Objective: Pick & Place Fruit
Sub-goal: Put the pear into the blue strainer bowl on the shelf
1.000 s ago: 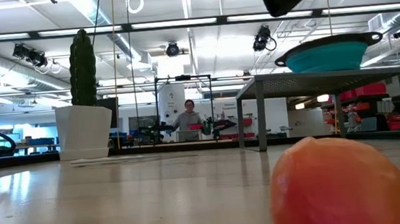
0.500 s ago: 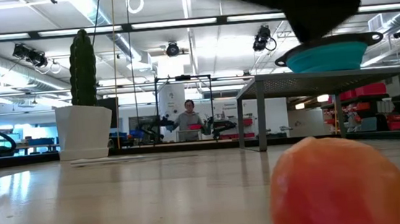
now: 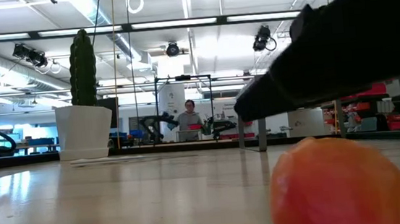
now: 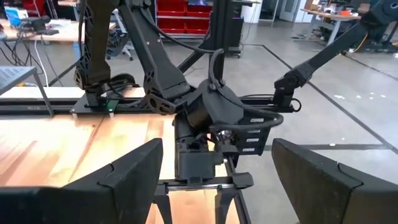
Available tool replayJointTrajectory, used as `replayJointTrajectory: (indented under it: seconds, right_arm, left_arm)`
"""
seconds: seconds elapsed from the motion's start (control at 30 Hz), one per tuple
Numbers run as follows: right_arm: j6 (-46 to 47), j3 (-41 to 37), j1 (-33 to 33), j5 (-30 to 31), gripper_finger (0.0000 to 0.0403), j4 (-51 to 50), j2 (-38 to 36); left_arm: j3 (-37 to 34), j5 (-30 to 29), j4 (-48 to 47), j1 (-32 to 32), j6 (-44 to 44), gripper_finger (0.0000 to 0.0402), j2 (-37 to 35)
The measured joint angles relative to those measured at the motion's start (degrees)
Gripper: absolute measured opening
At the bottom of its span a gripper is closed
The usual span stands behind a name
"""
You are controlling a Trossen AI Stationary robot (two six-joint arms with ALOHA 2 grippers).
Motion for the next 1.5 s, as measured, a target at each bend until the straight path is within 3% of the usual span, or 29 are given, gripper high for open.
replayJointTrajectory:
  seconds: [0.13, 0.7, 1.1, 1.5]
  right_arm:
    - [2.19, 0.0, -0.12, 2.26, 0.0323, -2.25, 0.0]
    - [4.21, 0.0, -0.11, -2.47, 0.0323, 1.24, 2.97]
    - [5.23, 0.0, -0.02, -1.89, 0.0321, 0.6, 3.93]
    - [6.13, 0.0, -0.02, -2.26, 0.0246, -0.99, 3.93]
  left_arm:
    - [0.0, -0.6, -0.06, 0.19, 0.75, 0.0309, 0.0]
    - [0.0, -1.15, -0.23, 0.85, 0.74, 0.0309, 0.02]
    - [0.0, -1.01, -0.33, 0.85, 0.73, 0.0309, 0.0]
    - [0.0, -0.94, -0.37, 0.85, 0.71, 0.0309, 0.01]
